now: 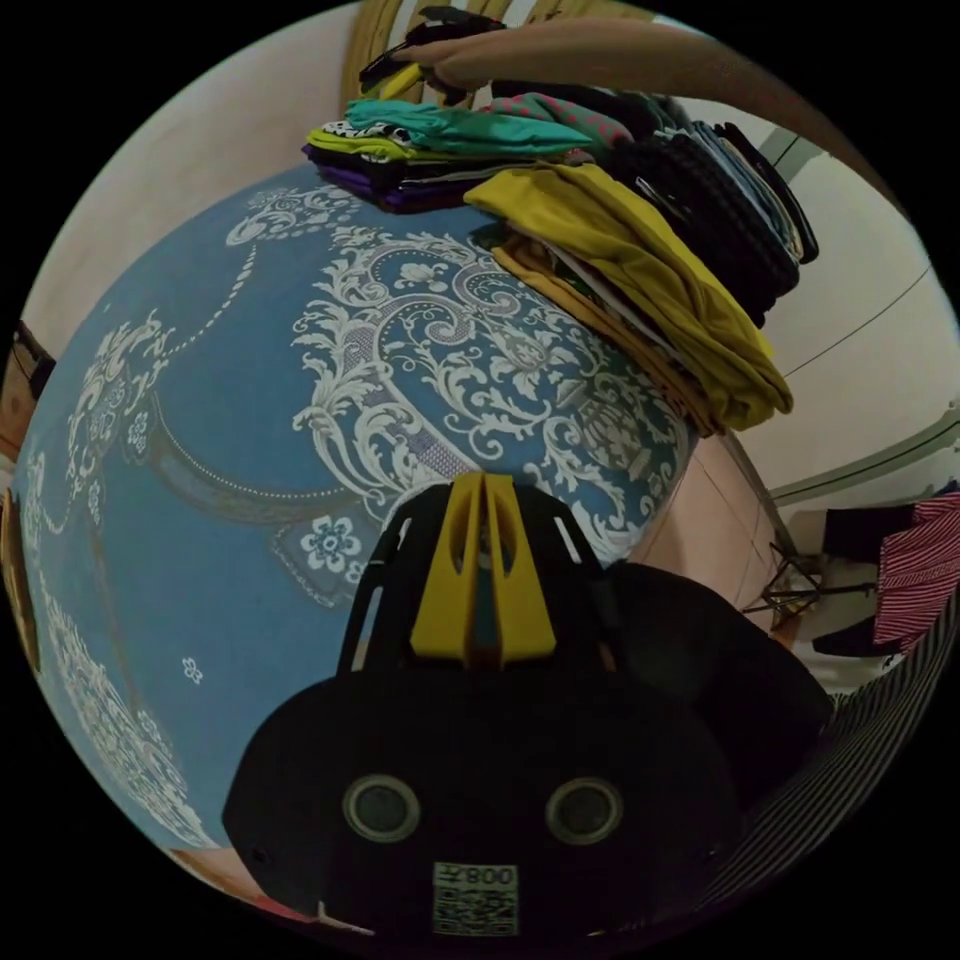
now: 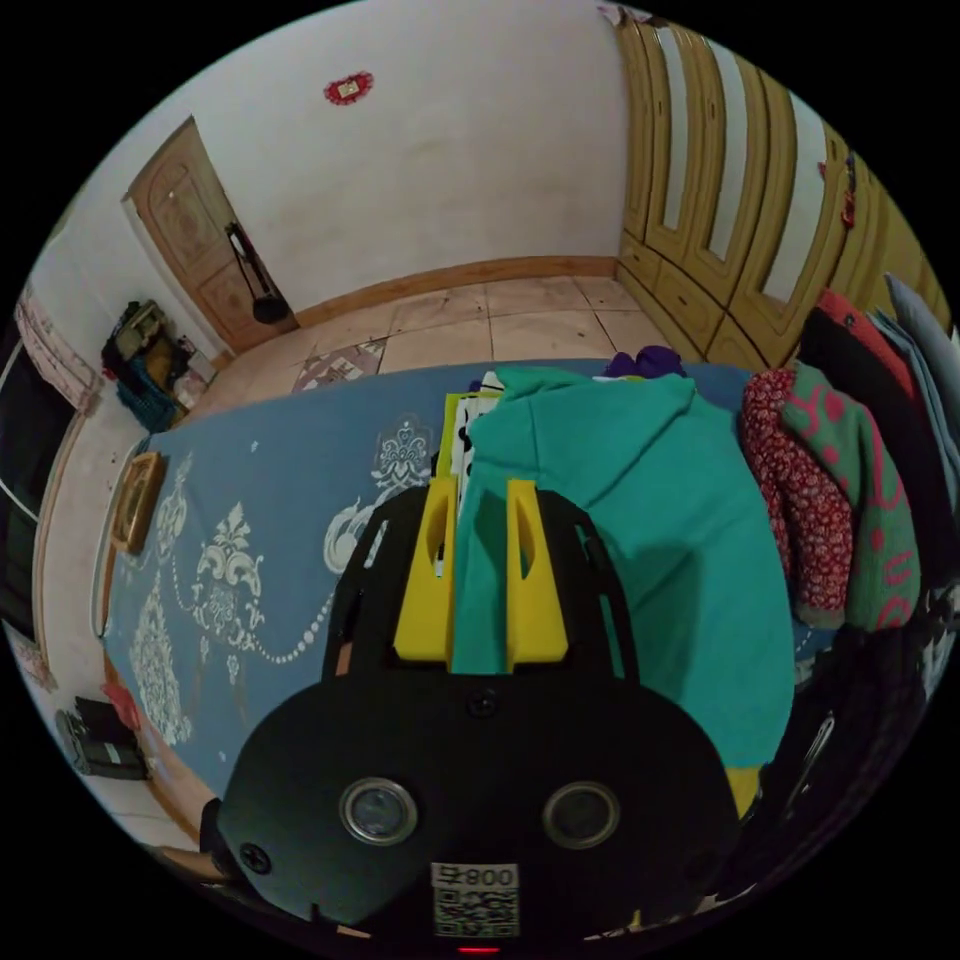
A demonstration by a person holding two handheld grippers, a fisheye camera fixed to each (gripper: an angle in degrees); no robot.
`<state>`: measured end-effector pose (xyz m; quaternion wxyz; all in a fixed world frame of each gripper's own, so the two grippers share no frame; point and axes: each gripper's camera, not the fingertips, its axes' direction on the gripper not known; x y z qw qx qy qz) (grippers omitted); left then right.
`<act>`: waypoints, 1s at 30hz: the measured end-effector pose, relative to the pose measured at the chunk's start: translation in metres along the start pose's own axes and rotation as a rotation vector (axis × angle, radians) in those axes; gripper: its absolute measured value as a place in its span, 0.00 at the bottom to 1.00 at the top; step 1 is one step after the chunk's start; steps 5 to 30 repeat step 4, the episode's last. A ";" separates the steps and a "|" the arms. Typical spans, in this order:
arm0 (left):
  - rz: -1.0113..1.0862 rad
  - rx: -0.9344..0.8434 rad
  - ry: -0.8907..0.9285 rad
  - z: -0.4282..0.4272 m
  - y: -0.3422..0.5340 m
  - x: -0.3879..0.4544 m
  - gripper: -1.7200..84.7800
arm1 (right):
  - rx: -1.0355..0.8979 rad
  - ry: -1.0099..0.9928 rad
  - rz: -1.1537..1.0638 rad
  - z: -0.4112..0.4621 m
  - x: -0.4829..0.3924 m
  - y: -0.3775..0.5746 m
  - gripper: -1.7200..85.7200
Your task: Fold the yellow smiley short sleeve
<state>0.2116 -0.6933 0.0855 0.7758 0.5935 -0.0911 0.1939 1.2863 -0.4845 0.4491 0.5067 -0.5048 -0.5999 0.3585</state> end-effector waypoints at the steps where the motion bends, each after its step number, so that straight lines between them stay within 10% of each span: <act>1: -0.007 0.009 0.010 -0.006 0.004 -0.002 0.02 | 0.000 0.025 -0.006 0.013 -0.008 -0.006 0.12; 30: -0.015 0.021 0.025 -0.022 0.014 -0.007 0.02 | 0.023 0.090 -0.008 0.038 -0.027 -0.016 0.12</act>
